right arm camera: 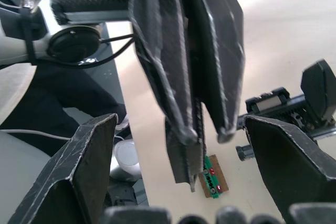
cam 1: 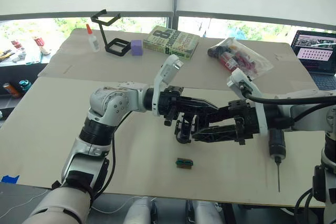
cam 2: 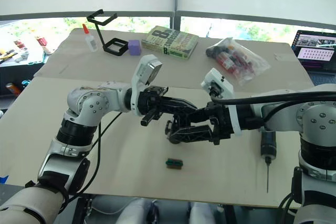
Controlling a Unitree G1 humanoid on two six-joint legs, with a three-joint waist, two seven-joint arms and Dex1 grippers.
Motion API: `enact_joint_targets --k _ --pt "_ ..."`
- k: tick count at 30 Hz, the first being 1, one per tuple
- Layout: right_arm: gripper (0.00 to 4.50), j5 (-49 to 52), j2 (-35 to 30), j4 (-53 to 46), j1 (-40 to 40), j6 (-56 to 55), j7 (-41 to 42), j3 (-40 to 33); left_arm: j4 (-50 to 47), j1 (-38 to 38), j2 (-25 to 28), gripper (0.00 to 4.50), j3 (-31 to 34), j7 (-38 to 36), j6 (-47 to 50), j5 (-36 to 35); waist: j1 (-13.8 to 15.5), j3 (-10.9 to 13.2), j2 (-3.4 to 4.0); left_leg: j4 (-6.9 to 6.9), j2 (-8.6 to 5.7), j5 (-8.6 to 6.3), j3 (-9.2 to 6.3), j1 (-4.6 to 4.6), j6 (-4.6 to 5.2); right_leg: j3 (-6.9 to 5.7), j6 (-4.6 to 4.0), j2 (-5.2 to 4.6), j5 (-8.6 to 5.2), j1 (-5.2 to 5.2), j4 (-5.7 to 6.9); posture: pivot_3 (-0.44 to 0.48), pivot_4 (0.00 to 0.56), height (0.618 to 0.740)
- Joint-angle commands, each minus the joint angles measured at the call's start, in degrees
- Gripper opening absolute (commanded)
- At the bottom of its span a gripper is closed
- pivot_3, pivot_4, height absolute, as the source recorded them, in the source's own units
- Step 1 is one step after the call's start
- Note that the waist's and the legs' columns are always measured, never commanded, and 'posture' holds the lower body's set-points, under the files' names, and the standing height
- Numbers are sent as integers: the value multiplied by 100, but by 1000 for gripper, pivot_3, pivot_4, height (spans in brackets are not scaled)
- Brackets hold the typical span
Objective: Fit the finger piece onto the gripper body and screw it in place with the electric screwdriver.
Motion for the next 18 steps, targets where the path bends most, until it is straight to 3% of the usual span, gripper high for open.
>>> enact_joint_targets --k 1,10,17,18 --pt "3450 258 -150 -172 115 -202 -86 -109 -97 -117 -86 0 180 60 40 -112 -4 0 0 0 0 0 0 0 0 0 0 0 0 0 0 0 150 740" --pt "359 407 -297 -256 407 -648 -249 -189 -162 -60 -53 0 146 -15 122 -66 -6 0 0 0 1 0 1 3 -1 1 3 1 0 -1 -1 0 150 740" --pt "356 340 -336 -479 684 -1031 30 -219 -312 56 1 0 1 -245 -205 130 -2 0 0 2 0 0 1 2 0 2 4 1 0 1 -2 0 150 740" --pt "356 218 -331 -547 799 -1143 124 -249 -448 150 84 385 -45 -357 -333 183 -2 0 0 2 1 0 1 2 0 1 4 2 0 1 -2 0 150 740"
